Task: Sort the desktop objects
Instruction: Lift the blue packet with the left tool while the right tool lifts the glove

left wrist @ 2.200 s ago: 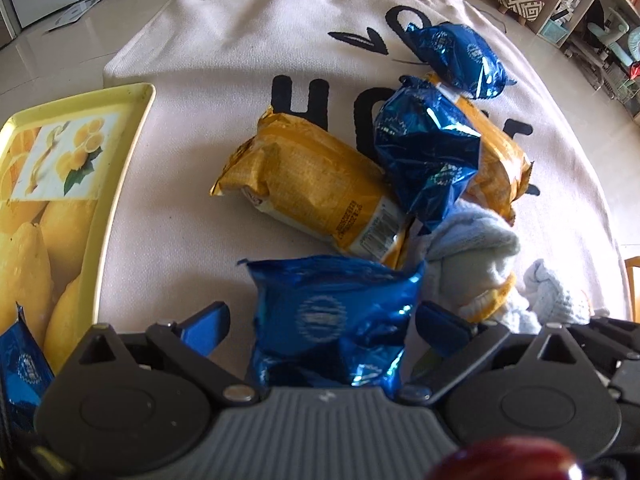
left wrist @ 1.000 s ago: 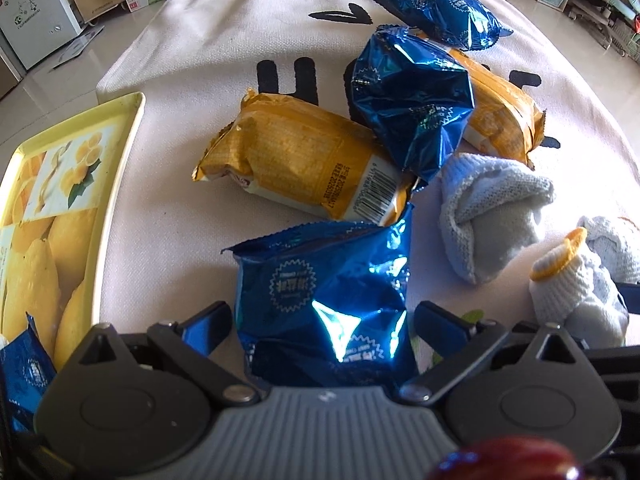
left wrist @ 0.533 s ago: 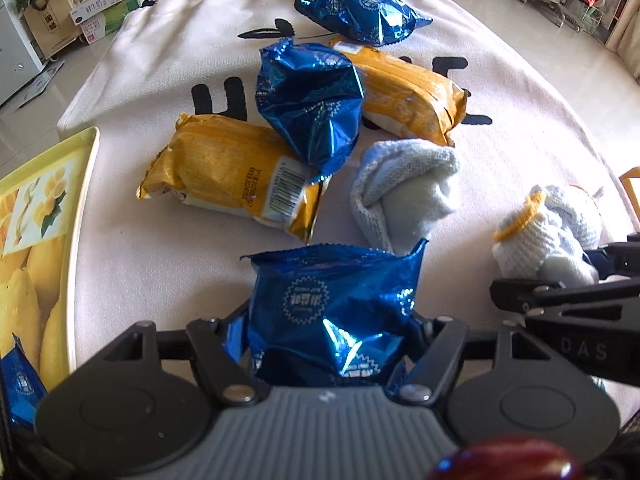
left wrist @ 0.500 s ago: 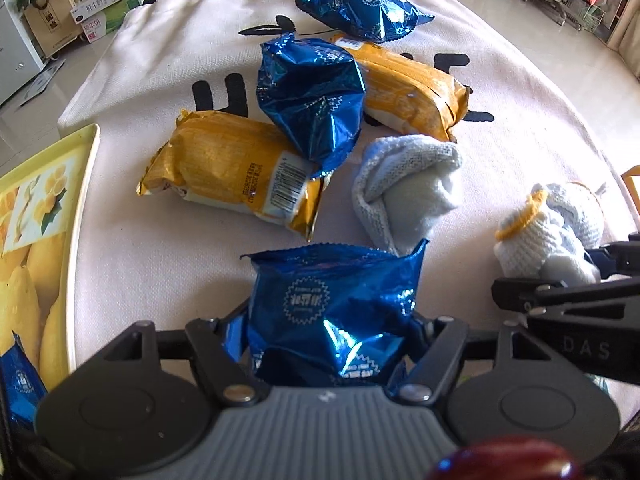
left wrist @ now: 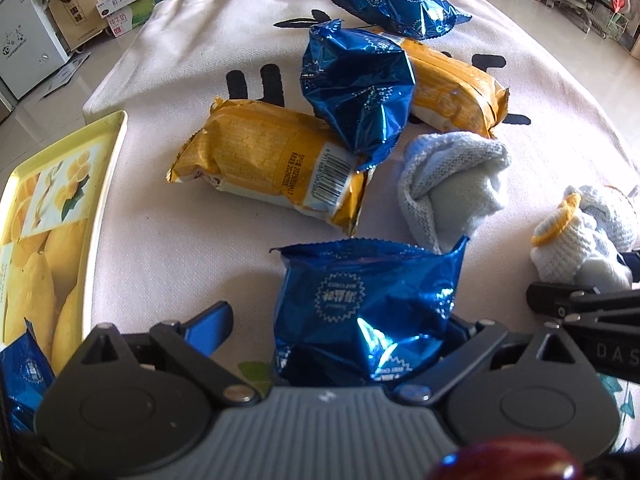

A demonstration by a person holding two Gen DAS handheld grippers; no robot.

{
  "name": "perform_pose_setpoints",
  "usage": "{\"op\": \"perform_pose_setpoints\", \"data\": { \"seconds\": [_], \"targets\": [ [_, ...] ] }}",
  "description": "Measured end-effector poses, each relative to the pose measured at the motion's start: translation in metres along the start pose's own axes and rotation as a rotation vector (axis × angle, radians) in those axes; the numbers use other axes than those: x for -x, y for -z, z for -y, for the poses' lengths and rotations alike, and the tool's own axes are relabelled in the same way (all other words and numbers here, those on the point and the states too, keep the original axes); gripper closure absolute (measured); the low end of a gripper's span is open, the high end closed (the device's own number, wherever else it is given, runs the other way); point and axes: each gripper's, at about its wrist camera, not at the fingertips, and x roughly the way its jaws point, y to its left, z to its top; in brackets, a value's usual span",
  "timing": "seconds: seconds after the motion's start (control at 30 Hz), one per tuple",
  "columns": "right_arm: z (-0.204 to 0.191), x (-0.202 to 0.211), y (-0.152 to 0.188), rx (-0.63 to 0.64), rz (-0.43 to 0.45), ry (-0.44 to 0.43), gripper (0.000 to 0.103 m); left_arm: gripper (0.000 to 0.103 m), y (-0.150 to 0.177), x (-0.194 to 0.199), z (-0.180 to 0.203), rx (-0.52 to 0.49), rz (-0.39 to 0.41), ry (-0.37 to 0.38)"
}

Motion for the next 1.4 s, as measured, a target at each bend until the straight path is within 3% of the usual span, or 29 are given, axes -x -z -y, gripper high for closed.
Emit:
{"op": "perform_pose_setpoints", "data": {
  "seconds": [0.03, 0.1, 0.17, 0.5, 0.67, 1.4],
  "targets": [
    [0.0, 0.0, 0.0, 0.004, -0.005, -0.001, 0.05, 0.014, -0.001, 0.003, 0.0, 0.005, -0.002, 0.017],
    [-0.001, 0.001, -0.001, 0.002, -0.012, -0.012, 0.052, 0.033, -0.002, 0.007, 0.005, -0.024, 0.008, 0.031],
    [0.001, 0.003, -0.002, -0.016, -0.016, -0.04, 0.055, 0.035, -0.003, 0.009, 0.006, -0.025, 0.005, 0.055],
    [0.004, 0.047, -0.022, -0.061, 0.129, -0.112, 0.055, 0.035, -0.023, 0.042, -0.007, 0.078, 0.069, 0.082],
    [0.006, 0.066, -0.031, -0.066, 0.198, -0.098, 0.055, 0.036, -0.03, 0.054, -0.005, 0.08, 0.095, 0.086],
    [0.011, 0.078, -0.032, -0.095, 0.23, -0.094, 0.055, 0.035, -0.032, 0.079, 0.001, 0.064, 0.139, 0.072]
  ]
}}
